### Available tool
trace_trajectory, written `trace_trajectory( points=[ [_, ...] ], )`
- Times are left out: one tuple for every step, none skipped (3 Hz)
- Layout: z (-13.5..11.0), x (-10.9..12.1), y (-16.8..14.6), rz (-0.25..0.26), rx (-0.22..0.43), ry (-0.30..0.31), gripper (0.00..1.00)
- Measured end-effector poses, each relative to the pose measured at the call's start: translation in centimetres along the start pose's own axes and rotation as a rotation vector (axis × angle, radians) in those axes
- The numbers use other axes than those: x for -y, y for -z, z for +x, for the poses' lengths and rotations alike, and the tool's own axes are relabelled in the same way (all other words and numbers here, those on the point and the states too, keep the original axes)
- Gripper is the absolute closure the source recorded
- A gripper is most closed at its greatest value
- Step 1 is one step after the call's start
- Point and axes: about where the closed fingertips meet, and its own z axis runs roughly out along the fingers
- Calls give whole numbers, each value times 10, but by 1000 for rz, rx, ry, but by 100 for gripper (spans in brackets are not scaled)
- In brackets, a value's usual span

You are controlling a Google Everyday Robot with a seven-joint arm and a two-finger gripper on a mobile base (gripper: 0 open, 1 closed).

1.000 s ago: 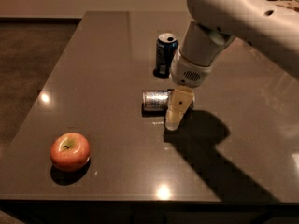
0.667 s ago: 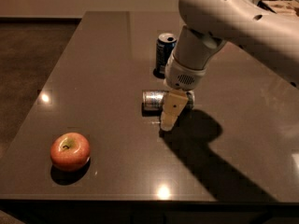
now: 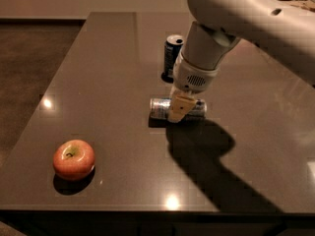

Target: Pick redbull can

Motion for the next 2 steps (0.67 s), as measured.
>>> trace_trajectory(
  points=[
    [0, -6, 28, 33, 11, 10, 84],
    [-7, -18, 64, 74, 25, 53, 100]
  ],
)
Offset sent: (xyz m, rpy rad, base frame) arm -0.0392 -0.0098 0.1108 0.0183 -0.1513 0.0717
